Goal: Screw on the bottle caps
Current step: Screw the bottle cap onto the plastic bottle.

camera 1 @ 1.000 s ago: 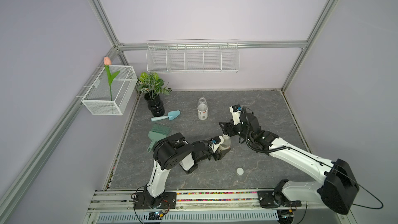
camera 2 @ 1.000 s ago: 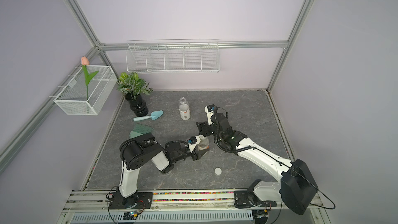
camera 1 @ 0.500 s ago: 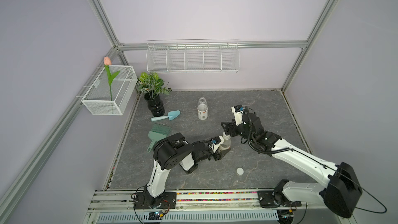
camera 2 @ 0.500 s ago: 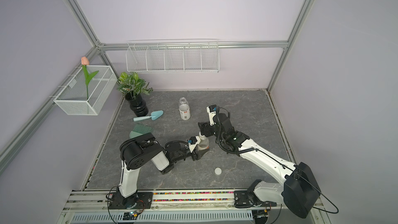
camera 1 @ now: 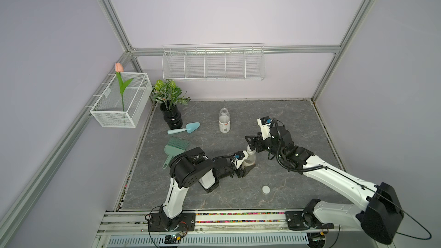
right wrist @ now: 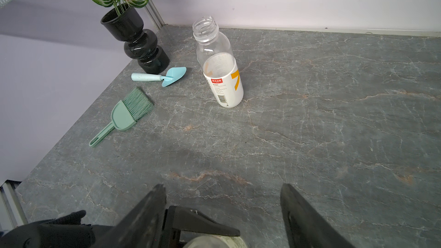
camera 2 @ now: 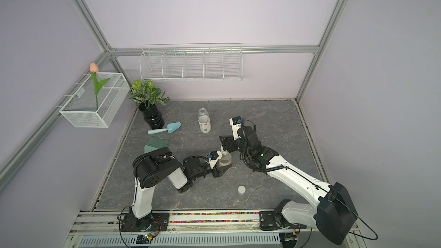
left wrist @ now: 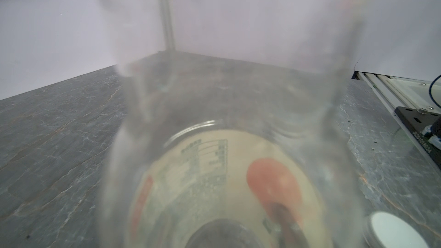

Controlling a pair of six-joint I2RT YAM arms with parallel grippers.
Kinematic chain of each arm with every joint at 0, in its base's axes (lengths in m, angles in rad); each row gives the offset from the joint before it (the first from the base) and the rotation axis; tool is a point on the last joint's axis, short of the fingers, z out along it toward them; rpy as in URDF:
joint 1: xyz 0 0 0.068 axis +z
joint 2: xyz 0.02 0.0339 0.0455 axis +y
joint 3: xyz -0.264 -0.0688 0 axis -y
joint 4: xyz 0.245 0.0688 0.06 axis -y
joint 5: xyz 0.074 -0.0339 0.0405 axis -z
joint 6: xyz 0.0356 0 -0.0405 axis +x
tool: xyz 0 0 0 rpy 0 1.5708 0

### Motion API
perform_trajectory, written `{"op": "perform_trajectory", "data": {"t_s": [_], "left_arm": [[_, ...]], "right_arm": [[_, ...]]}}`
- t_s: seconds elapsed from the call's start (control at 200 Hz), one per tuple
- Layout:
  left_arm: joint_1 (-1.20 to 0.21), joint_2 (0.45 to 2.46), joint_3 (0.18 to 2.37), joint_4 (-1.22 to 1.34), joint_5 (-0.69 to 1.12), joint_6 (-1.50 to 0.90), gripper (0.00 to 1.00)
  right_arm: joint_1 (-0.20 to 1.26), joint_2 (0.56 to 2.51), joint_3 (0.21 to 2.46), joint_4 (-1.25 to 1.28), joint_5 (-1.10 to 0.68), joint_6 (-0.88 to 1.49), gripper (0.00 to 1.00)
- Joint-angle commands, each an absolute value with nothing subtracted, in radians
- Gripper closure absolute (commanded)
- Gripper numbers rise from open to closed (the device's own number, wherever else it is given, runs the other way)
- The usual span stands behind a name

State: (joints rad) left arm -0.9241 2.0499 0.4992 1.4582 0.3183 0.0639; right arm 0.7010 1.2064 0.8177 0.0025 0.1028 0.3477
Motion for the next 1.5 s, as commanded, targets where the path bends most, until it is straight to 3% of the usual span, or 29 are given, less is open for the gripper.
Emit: {"op": "perform_trajectory", "data": {"t_s": [0.0, 0.47, 0.78, 1.015, 1.33, 1.385, 1.494], "left_arm": [[-0.928, 2.083, 0.481, 1.405, 0.324, 0.071, 0.33], [-0.929, 2.089, 0.485, 1.404, 0.326, 0.072, 0.33], [-0.928, 2.088, 0.483, 1.402, 0.325, 0.071, 0.33], [-0.928, 2.081, 0.479, 1.402, 0.322, 0.072, 0.33], [-0.928, 2.092, 0.487, 1.402, 0.328, 0.069, 0.33], [-0.929, 2.091, 0.486, 1.403, 0.328, 0.067, 0.33], [-0.928, 2.089, 0.483, 1.402, 0.326, 0.069, 0.33]], "right_arm": [[0.691, 1.17, 0.742, 0.081, 0.095, 0.353, 0.22], [0.688, 1.148, 0.702, 0.093, 0.08, 0.347, 0.23], [0.687, 1.093, 0.824, -0.105, -0.013, 0.29, 0.21], [0.686, 0.97, 0.773, -0.236, -0.073, 0.209, 0.18], [0.687, 0.941, 0.748, -0.253, -0.135, 0.198, 0.0], [0.687, 0.953, 0.75, -0.243, -0.117, 0.198, 0.11], [0.686, 0.985, 0.761, -0.24, -0.057, 0.211, 0.11]]}}
